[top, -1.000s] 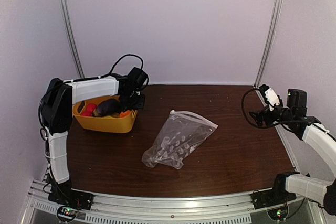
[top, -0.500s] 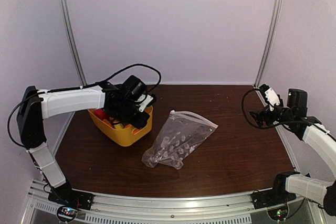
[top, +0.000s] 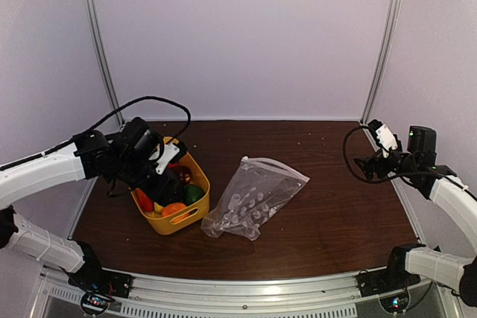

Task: Place the food in the zip-top bag and seal the zipper
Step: Adjust the bin at the corner of the board.

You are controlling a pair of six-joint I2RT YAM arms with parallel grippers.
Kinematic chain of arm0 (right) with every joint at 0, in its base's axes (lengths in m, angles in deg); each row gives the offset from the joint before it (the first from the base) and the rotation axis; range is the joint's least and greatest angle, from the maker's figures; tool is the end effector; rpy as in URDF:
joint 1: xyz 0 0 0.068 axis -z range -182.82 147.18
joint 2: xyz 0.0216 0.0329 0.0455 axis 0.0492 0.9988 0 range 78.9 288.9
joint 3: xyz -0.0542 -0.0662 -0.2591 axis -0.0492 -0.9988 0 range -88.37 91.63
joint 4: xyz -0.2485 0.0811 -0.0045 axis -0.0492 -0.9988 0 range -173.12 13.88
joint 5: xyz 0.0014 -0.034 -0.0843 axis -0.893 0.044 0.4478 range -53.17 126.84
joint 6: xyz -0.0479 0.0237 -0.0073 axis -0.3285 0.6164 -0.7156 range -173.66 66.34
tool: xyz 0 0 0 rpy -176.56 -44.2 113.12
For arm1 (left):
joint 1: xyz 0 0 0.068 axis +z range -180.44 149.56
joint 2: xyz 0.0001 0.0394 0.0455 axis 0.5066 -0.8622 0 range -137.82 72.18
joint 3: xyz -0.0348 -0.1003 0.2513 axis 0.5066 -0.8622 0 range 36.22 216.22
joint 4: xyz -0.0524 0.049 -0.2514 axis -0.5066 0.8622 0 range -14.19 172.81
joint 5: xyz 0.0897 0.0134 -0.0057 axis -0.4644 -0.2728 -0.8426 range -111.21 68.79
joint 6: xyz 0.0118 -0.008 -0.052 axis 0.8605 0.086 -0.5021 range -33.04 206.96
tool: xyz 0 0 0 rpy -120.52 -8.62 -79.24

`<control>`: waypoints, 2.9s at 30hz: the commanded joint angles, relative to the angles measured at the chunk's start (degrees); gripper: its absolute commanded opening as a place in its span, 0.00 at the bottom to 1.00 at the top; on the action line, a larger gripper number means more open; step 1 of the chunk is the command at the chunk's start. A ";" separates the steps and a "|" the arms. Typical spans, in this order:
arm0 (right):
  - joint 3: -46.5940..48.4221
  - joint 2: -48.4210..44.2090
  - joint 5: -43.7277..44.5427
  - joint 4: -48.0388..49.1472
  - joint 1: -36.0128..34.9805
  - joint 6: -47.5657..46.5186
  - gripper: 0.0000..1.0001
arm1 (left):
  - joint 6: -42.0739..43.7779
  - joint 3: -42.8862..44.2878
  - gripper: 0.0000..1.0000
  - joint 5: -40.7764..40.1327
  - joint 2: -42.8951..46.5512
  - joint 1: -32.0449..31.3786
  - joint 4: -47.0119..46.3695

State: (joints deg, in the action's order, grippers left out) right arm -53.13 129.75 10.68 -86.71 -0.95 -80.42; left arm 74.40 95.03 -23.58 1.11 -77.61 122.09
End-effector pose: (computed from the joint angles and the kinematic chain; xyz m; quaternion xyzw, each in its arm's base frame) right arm 0.2008 0.0091 0.2633 -0.2950 0.7817 0.0589 0.5463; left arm 0.1667 -0.1777 0.2764 0.2809 0.9204 -0.1177 0.2450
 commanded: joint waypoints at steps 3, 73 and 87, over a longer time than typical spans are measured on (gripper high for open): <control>-0.29 -1.57 -0.79 -0.92 -0.37 0.22 1.00 | -22.62 4.04 0.69 -18.46 -0.72 12.64 5.47; 10.75 18.16 -8.80 -6.38 -1.82 7.90 0.95 | -15.79 4.47 0.00 -12.68 -21.01 25.03 -16.05; 43.98 55.05 -22.00 -21.71 -13.19 11.99 0.75 | -13.64 16.48 0.73 -10.82 -11.68 24.95 -10.96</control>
State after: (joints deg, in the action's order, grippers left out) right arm -15.78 177.72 -2.67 -100.92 -12.36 -69.78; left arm 59.91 108.18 -38.16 -16.66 -52.72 112.19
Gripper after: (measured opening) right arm 0.765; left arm 0.726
